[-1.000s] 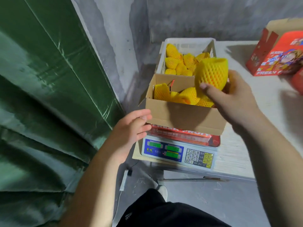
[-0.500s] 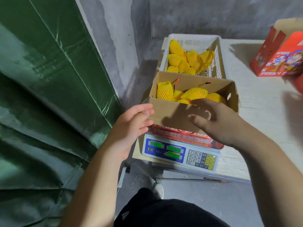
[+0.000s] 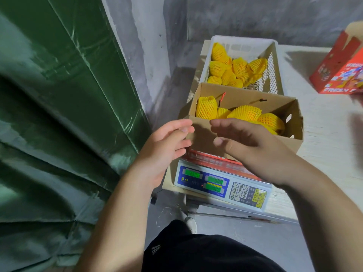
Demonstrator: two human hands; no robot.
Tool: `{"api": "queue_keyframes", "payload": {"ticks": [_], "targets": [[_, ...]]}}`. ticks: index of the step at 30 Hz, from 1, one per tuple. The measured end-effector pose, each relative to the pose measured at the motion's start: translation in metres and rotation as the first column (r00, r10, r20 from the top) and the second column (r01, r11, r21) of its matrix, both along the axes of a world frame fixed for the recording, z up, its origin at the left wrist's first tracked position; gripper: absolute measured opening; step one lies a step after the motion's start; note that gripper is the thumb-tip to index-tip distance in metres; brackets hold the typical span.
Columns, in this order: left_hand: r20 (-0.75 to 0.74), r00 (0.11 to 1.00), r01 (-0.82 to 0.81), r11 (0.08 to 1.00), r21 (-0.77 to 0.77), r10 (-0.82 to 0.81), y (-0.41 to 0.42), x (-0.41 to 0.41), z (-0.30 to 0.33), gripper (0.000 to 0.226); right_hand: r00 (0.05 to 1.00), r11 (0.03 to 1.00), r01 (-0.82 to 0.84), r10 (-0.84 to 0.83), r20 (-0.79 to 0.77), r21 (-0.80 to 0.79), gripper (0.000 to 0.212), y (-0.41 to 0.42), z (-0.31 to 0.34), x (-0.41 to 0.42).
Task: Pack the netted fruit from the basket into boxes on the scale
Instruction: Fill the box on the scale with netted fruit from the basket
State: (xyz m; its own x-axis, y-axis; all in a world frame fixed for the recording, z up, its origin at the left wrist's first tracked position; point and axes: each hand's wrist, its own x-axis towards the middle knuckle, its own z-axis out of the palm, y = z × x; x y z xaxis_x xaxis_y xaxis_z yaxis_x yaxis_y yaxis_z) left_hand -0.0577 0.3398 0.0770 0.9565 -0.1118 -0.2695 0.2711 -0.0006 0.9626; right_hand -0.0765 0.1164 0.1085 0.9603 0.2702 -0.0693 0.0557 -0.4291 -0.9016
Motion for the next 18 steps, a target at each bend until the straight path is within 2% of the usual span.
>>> {"api": "queue_keyframes", "payload": {"ticks": [4,8,11,15,18], "targets": [[0.045,0.998,0.044,0.999,-0.033,-0.042,-0.007,0.019,0.010,0.022,1.000,0.996,-0.014,0.016,-0.019,0.085,0.035,0.004,-0.003,0.009],[0.082,0.992,0.094,0.995,-0.017,-0.092,-0.018,0.043,0.013,0.025,0.999,0.987,0.052,-0.049,-0.023,0.151,0.038,-0.001,-0.005,0.029],[0.122,0.983,0.140,0.990,-0.009,-0.138,-0.023,0.067,0.018,0.025,0.990,0.965,0.139,-0.139,-0.015,0.224,0.040,-0.005,-0.003,0.051],[0.175,0.969,0.172,0.985,0.023,-0.173,-0.027,0.109,0.023,0.026,0.960,0.921,0.271,-0.280,-0.008,0.281,0.030,-0.020,0.002,0.080],[0.203,0.953,0.207,0.974,0.095,-0.223,-0.037,0.157,0.026,0.028,0.904,0.848,0.412,-0.427,-0.030,0.332,0.024,-0.037,0.002,0.096]]}}
